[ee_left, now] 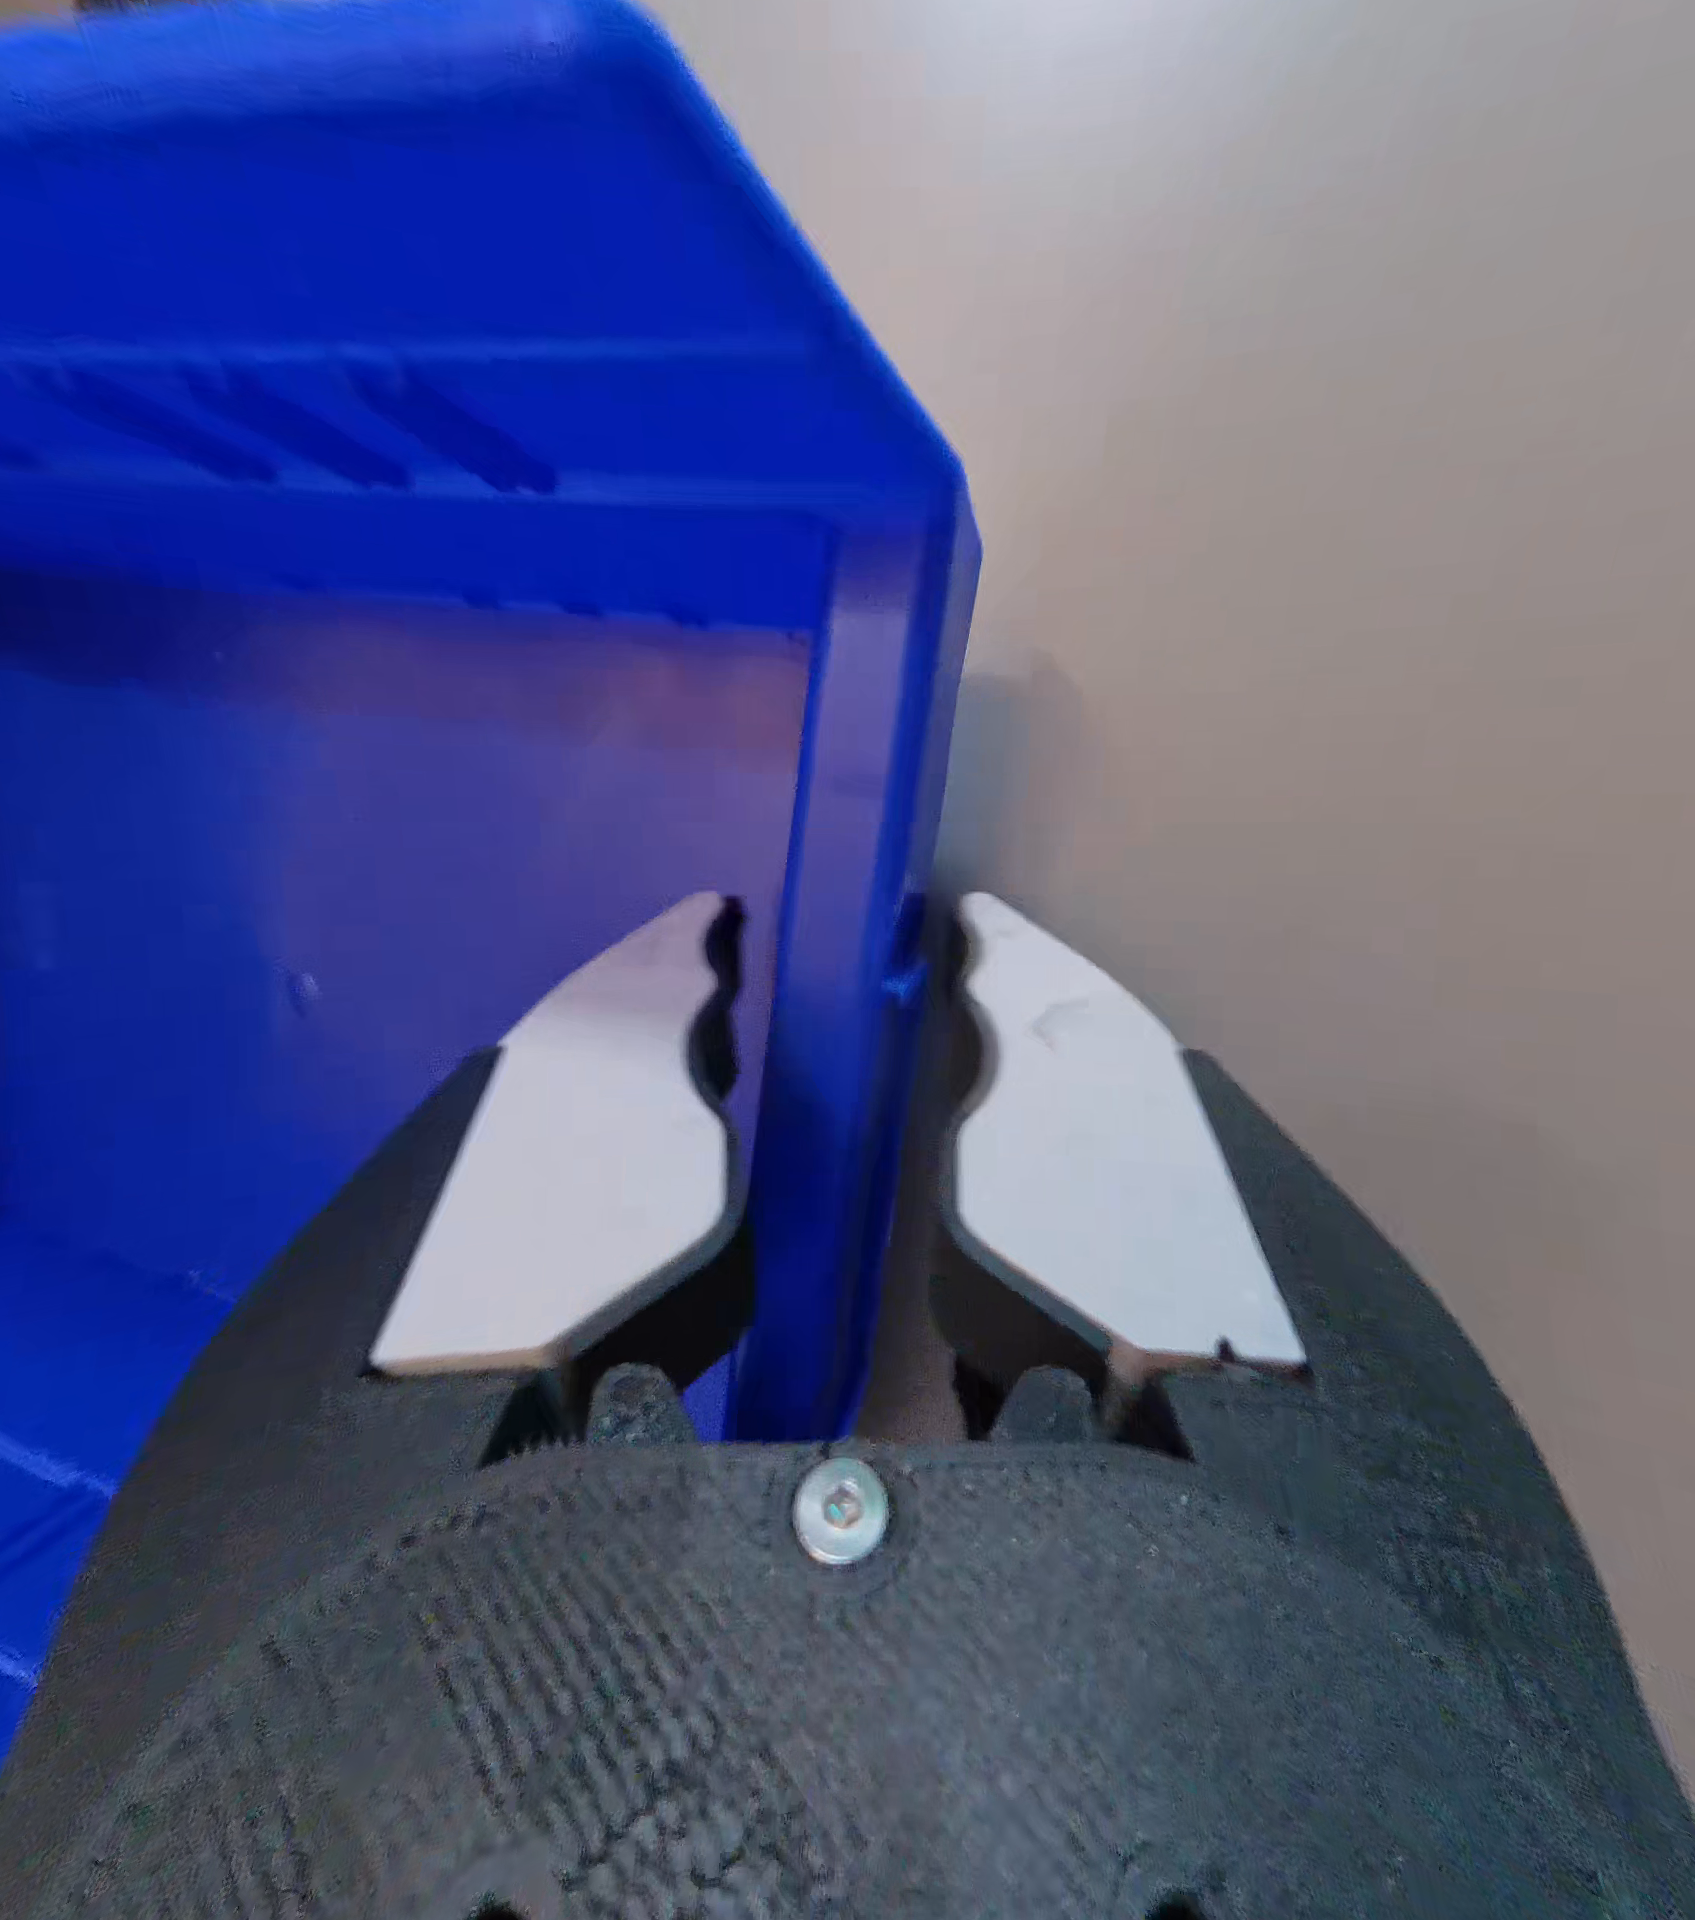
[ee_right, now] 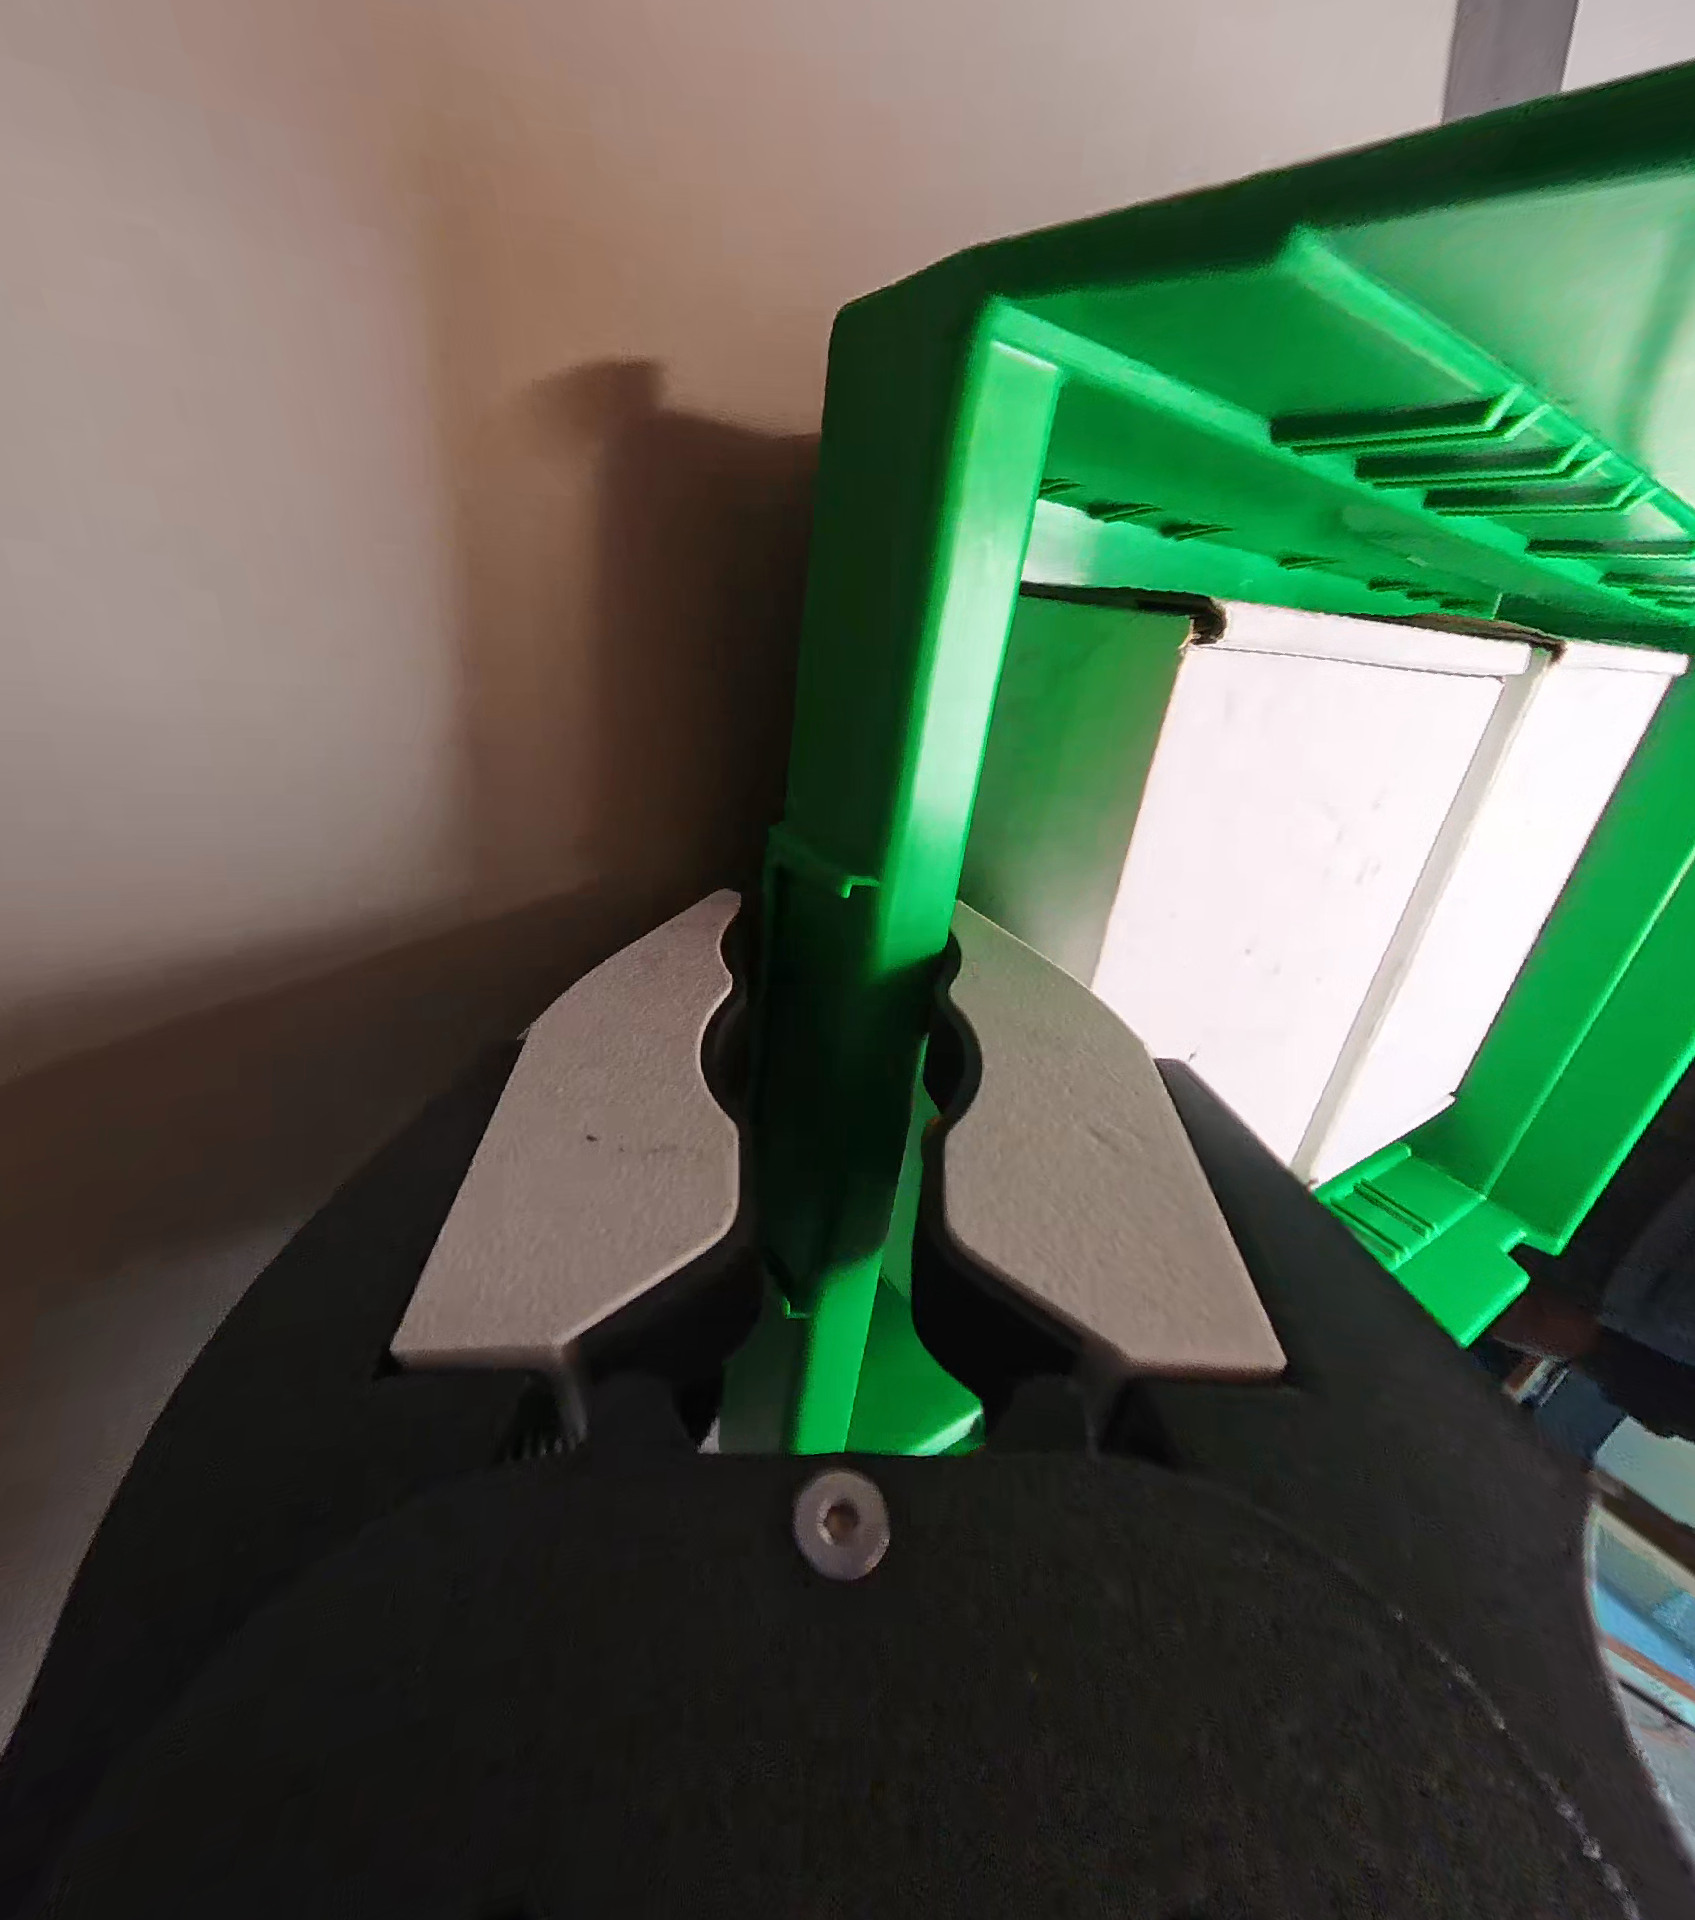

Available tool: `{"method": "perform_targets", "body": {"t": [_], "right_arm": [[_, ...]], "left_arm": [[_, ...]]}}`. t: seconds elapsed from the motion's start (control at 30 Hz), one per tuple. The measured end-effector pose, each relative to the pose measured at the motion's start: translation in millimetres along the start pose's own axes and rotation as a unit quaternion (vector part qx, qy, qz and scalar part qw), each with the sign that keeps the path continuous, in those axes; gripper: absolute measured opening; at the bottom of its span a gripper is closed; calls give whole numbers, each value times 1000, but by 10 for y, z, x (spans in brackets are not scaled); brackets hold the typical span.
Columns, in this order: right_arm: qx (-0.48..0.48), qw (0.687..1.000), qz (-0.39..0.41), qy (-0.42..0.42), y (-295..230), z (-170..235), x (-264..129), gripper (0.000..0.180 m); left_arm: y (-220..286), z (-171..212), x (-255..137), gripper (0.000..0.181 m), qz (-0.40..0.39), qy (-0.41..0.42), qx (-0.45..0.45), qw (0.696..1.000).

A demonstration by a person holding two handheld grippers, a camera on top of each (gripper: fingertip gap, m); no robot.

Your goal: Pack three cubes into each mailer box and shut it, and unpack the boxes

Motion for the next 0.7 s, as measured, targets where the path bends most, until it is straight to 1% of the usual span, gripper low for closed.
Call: {"method": "perform_targets", "body": {"t": [0.03, 0.07, 0.17, 0.27, 0.33, 0.47, 0.63, 0.67, 0.7], "right_arm": [[-9, 1000, 3, 8, -96, -7, -61, 31], [-21, 1000, 8, 17, -200, -14, -125, 31], [-55, 997, 18, 58, -539, -69, -327, 31], [-74, 992, 0, 104, -878, -163, -531, 31], [-96, 988, 5, 120, -1064, -220, -641, 31], [-128, 982, -1, 140, -1365, -313, -826, 31], [-120, 974, -12, 192, -1661, -423, -1044, 34], [-105, 971, -13, 216, -1689, -439, -1135, 37], [-75, 966, -14, 245, -1684, -445, -1259, 40]], "left_arm": [[1, -37, 0, 27, 1, 7, 8, 1000], [6, -77, 9, 26, -3, 11, 16, 1000], [81, -251, 47, 25, -10, 34, 39, 999], [269, -517, 85, 26, -3, 48, 65, 997], [427, -717, 106, 27, 9, 56, 83, 995], [739, -1083, 137, 26, 29, 80, 150, 985], [945, -1435, 168, 28, 23, 111, 206, 972], [958, -1491, 123, 28, 8, 129, 210, 969], [969, -1552, 35, 32, -10, 157, 204, 966]]}}
Point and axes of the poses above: each gripper's, where its closed fingertips meet, x out along the fingers, z out of its underside, y = z × x across the jaws, the point moved 4 cm from there along -x, back along the fingers, and after that the axes turned 8 degrees about x, right-handed, at the moved point
